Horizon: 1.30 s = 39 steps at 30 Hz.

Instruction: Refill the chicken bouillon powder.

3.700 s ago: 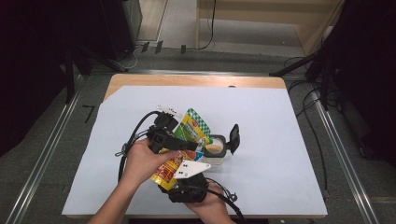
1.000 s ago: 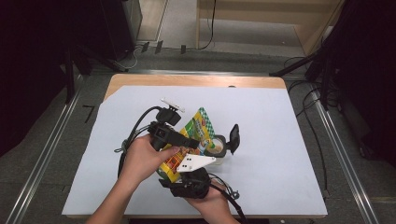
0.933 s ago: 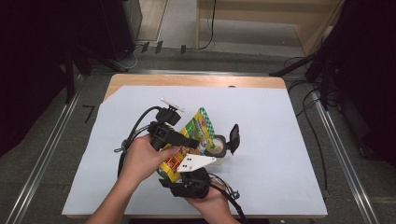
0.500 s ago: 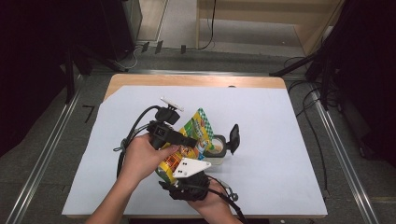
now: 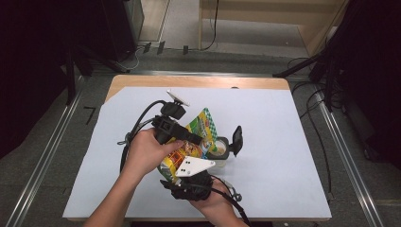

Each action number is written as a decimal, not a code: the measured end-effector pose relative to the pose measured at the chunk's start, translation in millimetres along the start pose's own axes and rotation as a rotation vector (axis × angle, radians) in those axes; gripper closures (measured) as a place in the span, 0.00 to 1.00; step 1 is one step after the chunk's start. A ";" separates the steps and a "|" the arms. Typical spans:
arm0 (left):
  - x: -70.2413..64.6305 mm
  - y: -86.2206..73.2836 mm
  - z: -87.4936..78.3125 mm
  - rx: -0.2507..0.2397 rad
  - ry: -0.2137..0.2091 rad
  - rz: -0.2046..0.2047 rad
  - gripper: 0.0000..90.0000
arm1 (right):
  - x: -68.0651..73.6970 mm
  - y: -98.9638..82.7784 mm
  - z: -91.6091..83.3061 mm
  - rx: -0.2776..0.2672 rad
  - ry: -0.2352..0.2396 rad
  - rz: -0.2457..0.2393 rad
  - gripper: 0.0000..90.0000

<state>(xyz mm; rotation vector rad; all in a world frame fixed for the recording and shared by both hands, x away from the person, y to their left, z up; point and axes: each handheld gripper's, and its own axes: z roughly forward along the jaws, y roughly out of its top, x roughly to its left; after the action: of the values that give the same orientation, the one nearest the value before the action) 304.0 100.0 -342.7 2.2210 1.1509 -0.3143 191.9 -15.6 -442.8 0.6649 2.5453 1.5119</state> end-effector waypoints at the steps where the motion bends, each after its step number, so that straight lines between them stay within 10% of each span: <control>1: -0.3 0.9 0.2 -0.003 -0.001 0.004 0.79 | -0.7 0.5 -0.6 -0.005 -0.002 0.006 0.63; 39: 14.5 2.0 1.1 -0.010 -0.058 -0.043 0.80 | -2.2 3.3 -0.6 0.025 0.031 0.032 0.63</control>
<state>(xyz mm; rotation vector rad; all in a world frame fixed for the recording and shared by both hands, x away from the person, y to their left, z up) 314.3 107.9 -349.5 2.1660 1.1682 -0.3871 194.7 -15.7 -439.9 0.6934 2.5922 1.5146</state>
